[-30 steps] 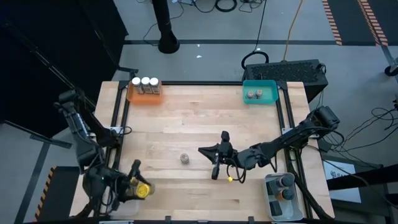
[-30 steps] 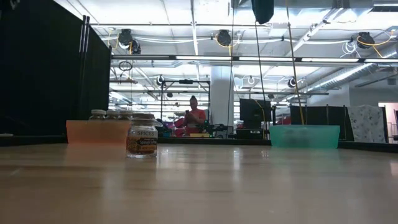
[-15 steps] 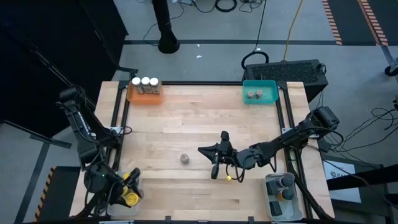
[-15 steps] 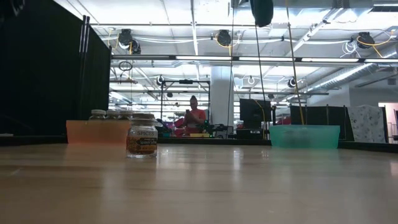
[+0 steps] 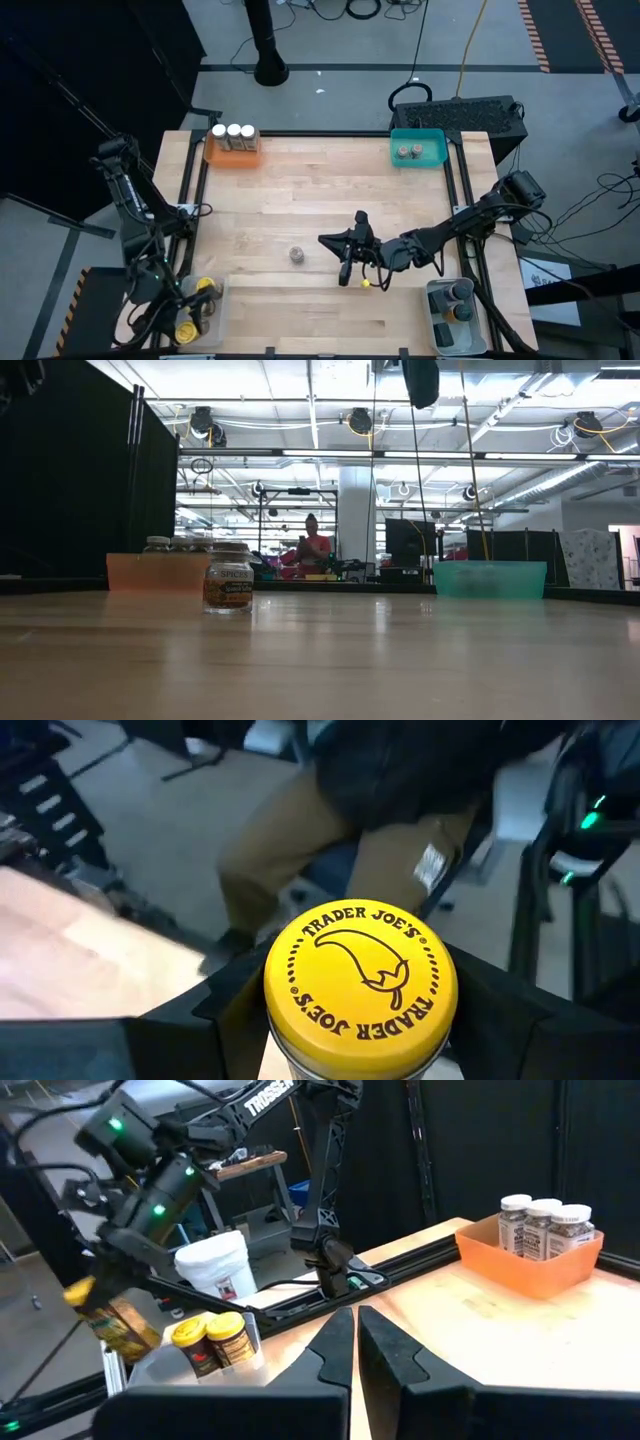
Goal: Sort spices by type
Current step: Put the yellow seasoning bottle into the transparent bin
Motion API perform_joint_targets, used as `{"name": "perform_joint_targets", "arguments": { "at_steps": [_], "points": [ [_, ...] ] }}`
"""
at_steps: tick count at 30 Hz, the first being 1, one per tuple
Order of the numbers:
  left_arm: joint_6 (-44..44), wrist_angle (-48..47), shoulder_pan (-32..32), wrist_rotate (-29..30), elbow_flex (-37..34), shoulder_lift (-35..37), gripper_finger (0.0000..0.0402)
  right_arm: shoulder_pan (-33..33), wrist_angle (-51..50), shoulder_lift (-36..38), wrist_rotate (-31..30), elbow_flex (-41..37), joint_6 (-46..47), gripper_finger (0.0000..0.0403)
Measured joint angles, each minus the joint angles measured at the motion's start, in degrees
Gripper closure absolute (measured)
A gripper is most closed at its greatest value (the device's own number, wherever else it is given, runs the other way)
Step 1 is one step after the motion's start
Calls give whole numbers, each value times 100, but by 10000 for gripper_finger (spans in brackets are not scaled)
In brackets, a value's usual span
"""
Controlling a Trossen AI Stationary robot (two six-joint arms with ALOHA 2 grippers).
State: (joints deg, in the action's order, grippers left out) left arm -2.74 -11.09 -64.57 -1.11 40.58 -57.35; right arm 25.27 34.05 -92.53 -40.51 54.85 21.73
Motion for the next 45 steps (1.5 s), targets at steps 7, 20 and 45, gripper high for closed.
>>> {"name": "perform_joint_targets", "arguments": {
  "at_steps": [7, 20, 45],
  "points": [
    [-222, 70, 99, 188, -47, 1, 159, 72, 39, 0, 6, 0, 13, 403],
    [-548, 577, 609, -1161, -567, 324, 159, 27, 41, 0, 0, 2, 15, 403],
    [-78, 1556, 534, -612, -1784, 725, 159, -200, -141, 2, 4, 4, 153, 403]
  ]
}}
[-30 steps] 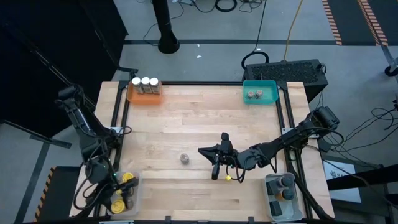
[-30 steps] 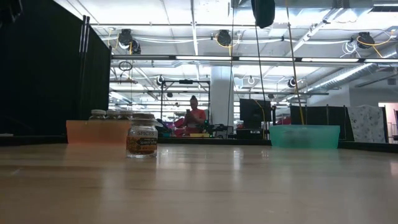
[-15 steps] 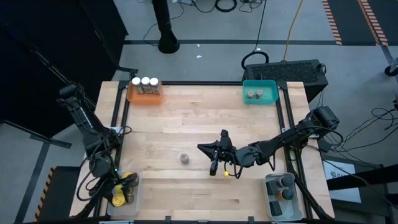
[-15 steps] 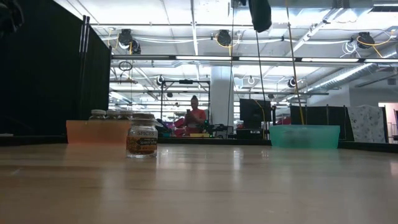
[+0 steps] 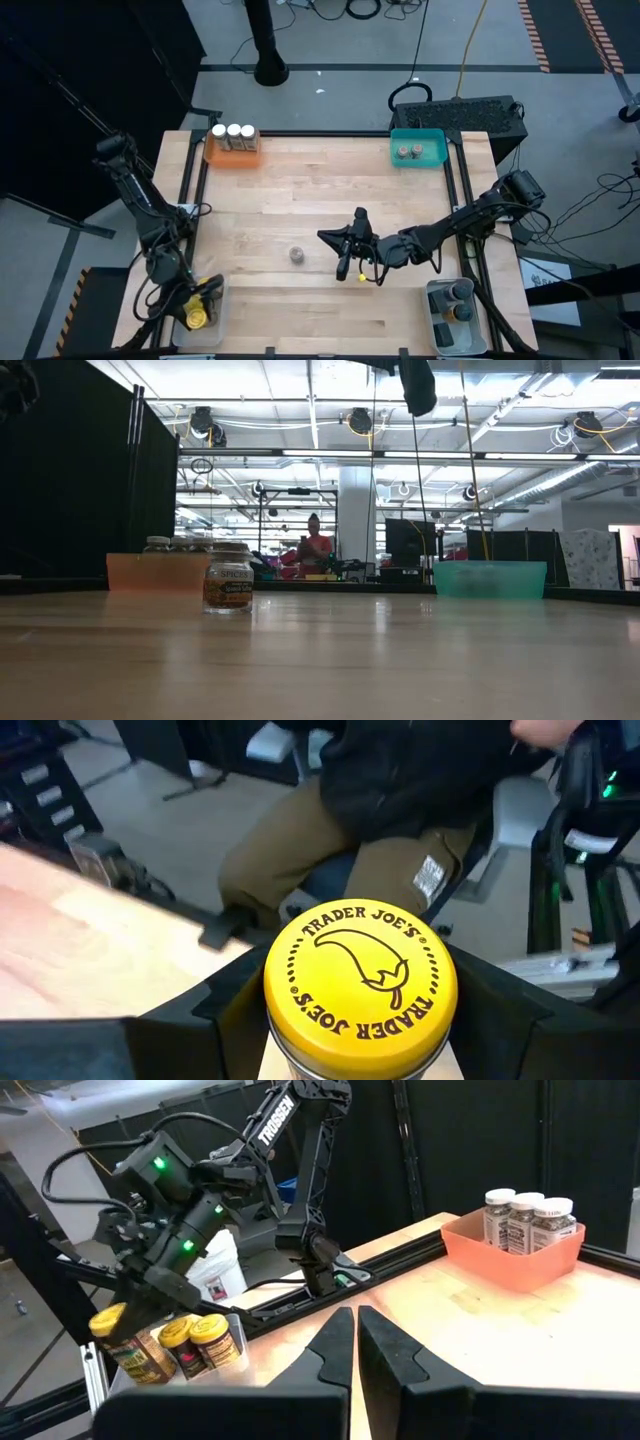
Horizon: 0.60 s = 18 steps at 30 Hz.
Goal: Sort spices by type
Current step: Put the yellow seasoning bottle into the transparent bin
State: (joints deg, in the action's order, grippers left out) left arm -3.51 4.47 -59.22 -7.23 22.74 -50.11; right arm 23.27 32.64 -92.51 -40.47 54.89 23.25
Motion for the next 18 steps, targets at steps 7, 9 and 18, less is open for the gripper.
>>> {"name": "perform_joint_targets", "arguments": {
  "at_steps": [7, 9, 18],
  "points": [
    [49, 679, 0, 21, -508, 0, 159, 0, -86, 0, -1, 0, 9, 403],
    [188, 870, -2, -11, -629, 0, 159, -2, -113, 0, 0, 0, 10, 403],
    [466, 1132, -14, -218, -904, 4, 159, -9, -128, 2, -2, 0, 8, 403]
  ]
}}
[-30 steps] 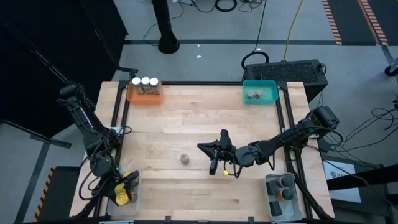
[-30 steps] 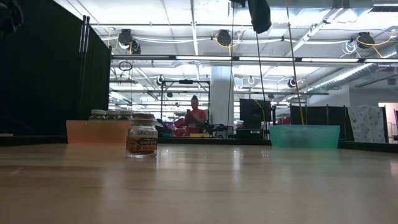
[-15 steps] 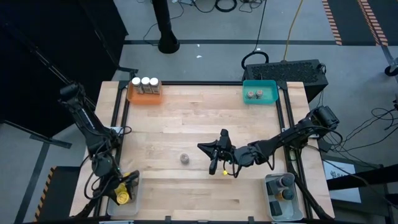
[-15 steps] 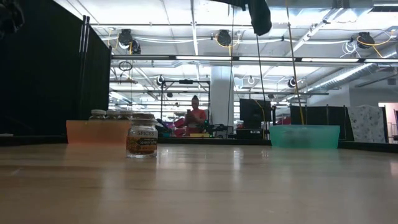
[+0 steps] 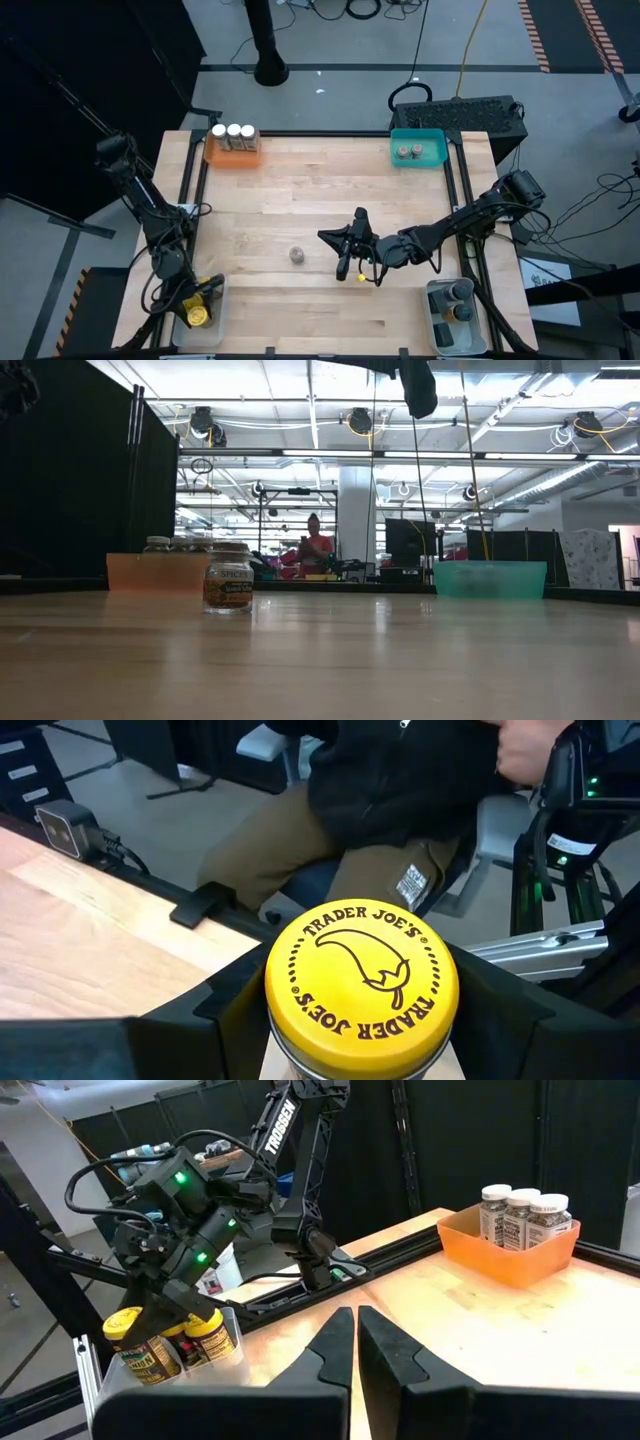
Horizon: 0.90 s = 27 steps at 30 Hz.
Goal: Sort spices by type
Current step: Put the yellow seasoning bottle into the transparent bin
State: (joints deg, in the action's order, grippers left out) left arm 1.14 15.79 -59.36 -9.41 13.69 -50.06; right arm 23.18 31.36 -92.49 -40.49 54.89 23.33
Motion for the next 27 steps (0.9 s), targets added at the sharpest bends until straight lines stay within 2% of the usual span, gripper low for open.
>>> {"name": "perform_joint_targets", "arguments": {
  "at_steps": [27],
  "points": [
    [-13, -177, 8, 263, -4, 2, 142, 0, 6, 0, 0, 0, 155, 403]
  ]
}}
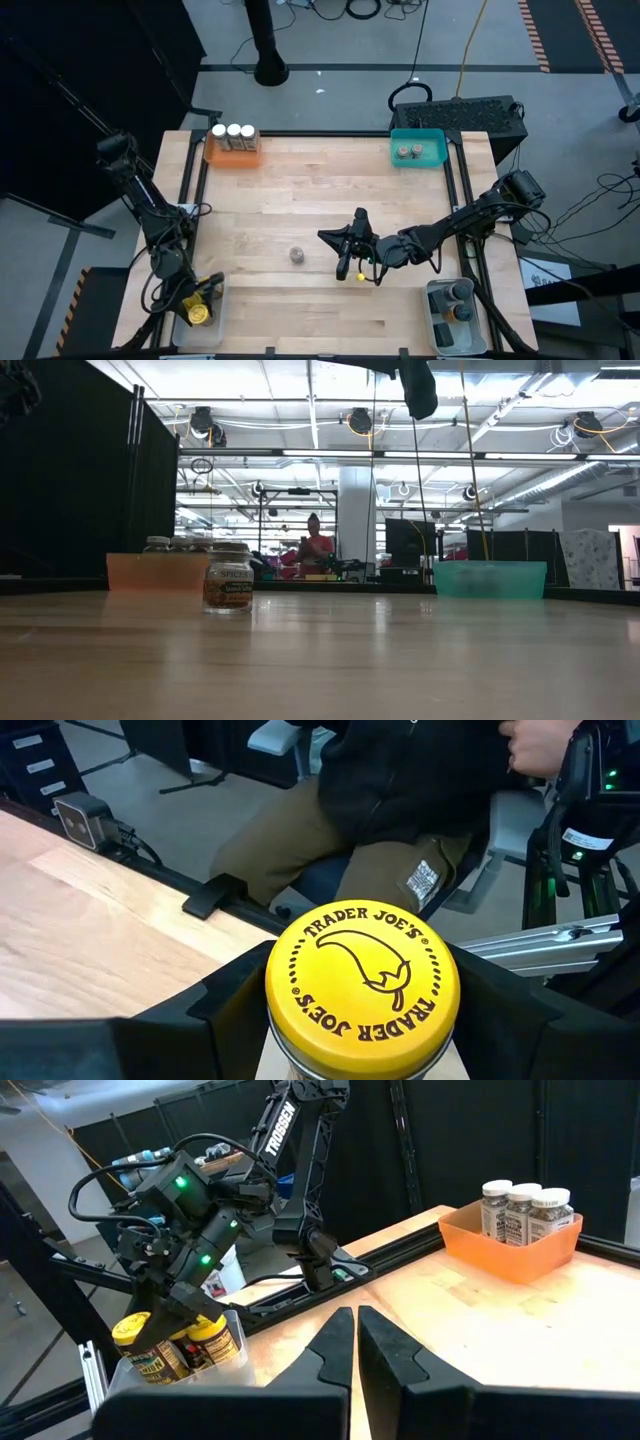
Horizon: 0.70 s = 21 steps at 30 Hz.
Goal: Sort spices by type
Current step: Put the yellow seasoning bottle into the transparent bin
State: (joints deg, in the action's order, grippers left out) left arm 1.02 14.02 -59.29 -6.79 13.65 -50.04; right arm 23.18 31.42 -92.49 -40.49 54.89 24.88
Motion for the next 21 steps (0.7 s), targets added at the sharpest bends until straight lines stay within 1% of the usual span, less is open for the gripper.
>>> {"name": "perform_joint_targets", "arguments": {
  "at_steps": [15, 21],
  "points": [
    [-32, 31, 7, -96, -7, -9, 141, 0, 2, 0, 0, 0, 0, 403],
    [-254, 70, 13, -147, -4, -9, 141, 0, 2, 0, 0, 0, 0, 403]
  ]
}}
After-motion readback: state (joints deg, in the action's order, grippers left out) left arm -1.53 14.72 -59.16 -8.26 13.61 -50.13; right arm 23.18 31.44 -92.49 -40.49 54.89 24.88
